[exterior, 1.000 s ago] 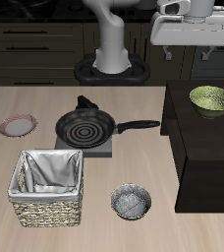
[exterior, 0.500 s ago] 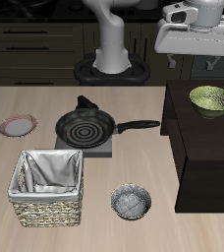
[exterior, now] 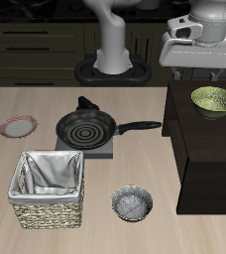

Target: Place the green bowl on the plate

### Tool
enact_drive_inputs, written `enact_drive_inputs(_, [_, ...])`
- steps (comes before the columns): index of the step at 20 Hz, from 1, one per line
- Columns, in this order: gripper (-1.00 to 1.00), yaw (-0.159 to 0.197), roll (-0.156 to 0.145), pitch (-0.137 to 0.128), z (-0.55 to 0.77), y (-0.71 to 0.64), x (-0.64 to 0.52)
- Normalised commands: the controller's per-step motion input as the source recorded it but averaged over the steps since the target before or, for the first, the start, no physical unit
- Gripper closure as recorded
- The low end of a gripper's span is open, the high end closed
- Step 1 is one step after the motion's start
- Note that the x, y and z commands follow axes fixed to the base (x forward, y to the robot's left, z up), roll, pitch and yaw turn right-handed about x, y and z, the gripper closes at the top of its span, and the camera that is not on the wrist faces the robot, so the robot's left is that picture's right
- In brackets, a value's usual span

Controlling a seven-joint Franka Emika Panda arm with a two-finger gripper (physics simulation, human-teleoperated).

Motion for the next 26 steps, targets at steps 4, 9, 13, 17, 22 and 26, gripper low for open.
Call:
enact_drive_inputs(4, [-1.0, -0.009, 0.009, 0.056, -0.28, -0.04, 0.07])
enact_drive_inputs(9, [-1.0, 0.005, -0.004, 0.038, -0.28, -0.06, 0.02])
enact_drive_inputs(13, [-1.0, -0.006, 0.02, 0.045, -0.27, 0.02, -0.01])
enact_drive_inputs(17, [1.0, -0.005, 0.085, 0.058, -0.29, 0.09, -0.16])
enact_drive_inputs(22, [1.0, -0.029, 0.091, 0.042, -0.15, 0.08, -0.2])
enact_drive_inputs(26, [1.0, -0.053, 0.057, -0.017, 0.05, 0.05, -0.12])
